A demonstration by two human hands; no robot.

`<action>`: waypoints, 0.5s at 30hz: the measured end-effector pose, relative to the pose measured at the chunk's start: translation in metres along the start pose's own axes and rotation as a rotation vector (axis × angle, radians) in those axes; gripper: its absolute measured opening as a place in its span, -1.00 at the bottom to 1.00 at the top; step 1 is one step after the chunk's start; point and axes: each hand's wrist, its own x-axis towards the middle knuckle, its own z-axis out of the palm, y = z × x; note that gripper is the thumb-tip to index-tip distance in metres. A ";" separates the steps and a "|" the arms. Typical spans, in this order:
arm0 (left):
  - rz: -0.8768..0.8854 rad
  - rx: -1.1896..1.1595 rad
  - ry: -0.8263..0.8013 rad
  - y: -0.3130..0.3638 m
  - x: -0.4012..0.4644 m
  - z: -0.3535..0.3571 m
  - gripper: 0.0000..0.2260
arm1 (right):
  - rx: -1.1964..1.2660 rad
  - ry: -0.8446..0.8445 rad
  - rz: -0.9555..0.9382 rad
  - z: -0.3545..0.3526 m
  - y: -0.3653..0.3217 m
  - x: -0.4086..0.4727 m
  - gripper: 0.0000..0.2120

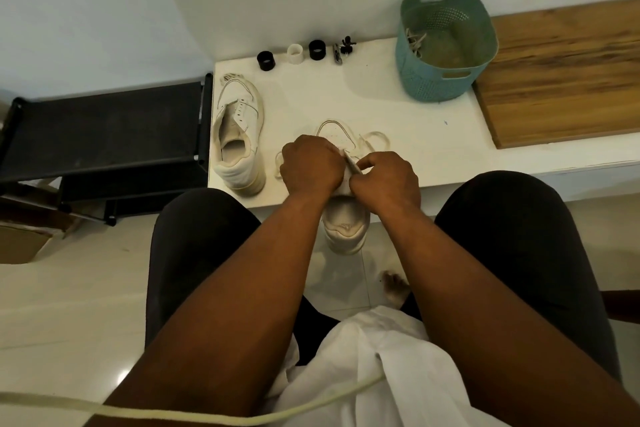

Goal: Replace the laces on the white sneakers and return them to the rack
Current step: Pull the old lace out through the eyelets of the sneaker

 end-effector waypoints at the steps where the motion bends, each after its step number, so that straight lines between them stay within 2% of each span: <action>1: -0.031 -0.059 0.032 -0.003 0.003 -0.003 -0.72 | -0.004 0.001 0.002 0.000 0.000 0.000 -0.64; 3: -0.089 -0.129 0.090 -0.010 0.013 -0.010 -0.69 | -0.004 0.000 0.008 0.001 -0.001 0.001 -0.66; 5: -0.064 -0.156 0.029 -0.015 0.019 -0.011 -0.77 | -0.003 -0.004 0.016 0.000 -0.002 0.001 -0.67; 8: 0.074 -0.080 -0.095 -0.005 0.007 -0.006 -0.84 | 0.007 -0.005 0.013 0.000 -0.002 0.000 -0.70; 12: 0.100 0.102 -0.069 0.001 -0.002 0.002 -0.80 | 0.003 -0.012 0.010 0.000 -0.002 0.000 -0.69; 15: 0.072 0.079 -0.045 0.002 -0.002 0.005 -0.74 | 0.010 -0.003 0.011 -0.001 -0.001 0.000 -0.72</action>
